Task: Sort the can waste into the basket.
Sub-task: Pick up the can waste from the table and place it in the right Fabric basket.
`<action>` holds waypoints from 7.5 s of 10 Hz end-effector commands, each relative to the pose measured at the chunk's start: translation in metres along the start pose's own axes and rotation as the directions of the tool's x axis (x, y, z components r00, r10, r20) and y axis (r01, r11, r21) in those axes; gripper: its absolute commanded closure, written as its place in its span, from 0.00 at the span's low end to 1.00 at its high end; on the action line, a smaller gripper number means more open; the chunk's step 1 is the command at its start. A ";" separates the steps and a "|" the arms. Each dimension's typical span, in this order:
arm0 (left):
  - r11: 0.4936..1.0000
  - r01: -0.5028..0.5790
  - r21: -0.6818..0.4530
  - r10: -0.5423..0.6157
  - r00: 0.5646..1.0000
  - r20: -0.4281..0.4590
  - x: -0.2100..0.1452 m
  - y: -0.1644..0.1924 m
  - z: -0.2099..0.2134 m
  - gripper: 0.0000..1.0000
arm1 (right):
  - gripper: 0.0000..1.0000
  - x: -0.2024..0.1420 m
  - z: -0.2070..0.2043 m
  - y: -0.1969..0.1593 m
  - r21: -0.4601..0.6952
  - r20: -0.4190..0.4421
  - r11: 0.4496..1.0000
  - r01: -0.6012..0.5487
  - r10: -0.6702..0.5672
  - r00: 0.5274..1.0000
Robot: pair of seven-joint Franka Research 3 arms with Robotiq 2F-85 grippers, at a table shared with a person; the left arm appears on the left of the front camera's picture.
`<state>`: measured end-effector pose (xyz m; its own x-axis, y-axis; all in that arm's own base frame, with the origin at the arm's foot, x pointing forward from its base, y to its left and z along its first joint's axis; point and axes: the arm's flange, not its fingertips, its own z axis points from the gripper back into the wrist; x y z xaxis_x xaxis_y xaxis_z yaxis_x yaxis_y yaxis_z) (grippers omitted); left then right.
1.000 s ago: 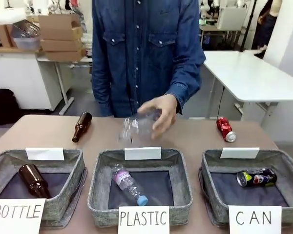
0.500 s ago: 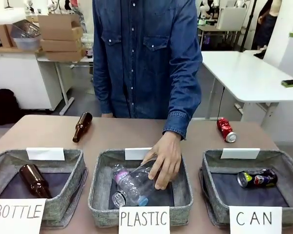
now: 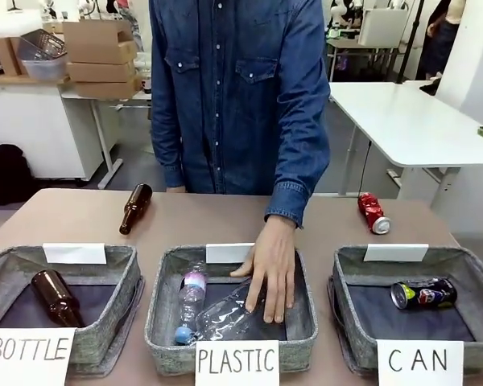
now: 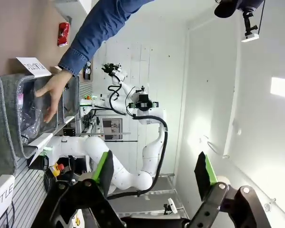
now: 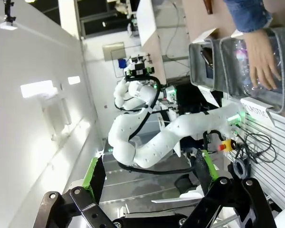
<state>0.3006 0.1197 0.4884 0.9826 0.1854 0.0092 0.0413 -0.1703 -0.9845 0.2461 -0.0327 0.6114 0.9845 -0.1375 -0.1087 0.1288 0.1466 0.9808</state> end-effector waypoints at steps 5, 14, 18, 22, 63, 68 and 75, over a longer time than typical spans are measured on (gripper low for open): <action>1.000 0.006 -0.010 -0.006 1.000 -0.008 -0.002 -0.004 -0.002 0.10 | 0.00 0.000 0.000 0.000 0.000 0.000 1.000 0.000 0.000 1.000; 1.000 0.006 -0.010 -0.006 1.000 -0.008 -0.002 -0.004 -0.002 0.10 | 0.00 0.060 -0.018 -0.030 -0.782 0.303 0.622 0.022 0.350 0.886; 1.000 0.006 -0.010 -0.006 1.000 -0.008 -0.002 -0.004 -0.002 0.10 | 0.00 0.176 -0.063 -0.085 -0.908 0.188 0.418 -0.025 0.462 0.867; 1.000 0.006 -0.010 -0.006 1.000 -0.008 -0.002 -0.004 -0.002 0.10 | 0.00 0.278 -0.109 -0.152 -0.927 0.361 0.302 0.221 0.565 0.742; 1.000 0.006 -0.010 -0.006 1.000 -0.008 -0.002 -0.004 -0.002 0.10 | 1.00 0.131 -0.053 -0.085 -0.649 -0.419 0.215 -0.730 0.700 0.579; 1.000 0.006 -0.010 -0.006 1.000 -0.008 -0.002 -0.004 -0.002 0.10 | 1.00 0.025 -0.086 -0.124 -0.539 -0.654 0.049 -0.841 0.605 0.454; 1.000 0.006 -0.010 -0.006 1.000 -0.008 -0.002 -0.004 -0.002 0.10 | 1.00 0.031 -0.129 -0.176 -0.209 -0.923 -0.049 -0.977 0.340 0.181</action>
<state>0.3012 0.1183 0.4889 0.9834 0.1811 0.0098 0.0408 -0.1682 -0.9849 0.3119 0.0757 0.4676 0.3764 0.9036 0.2045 -0.9253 0.3776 0.0347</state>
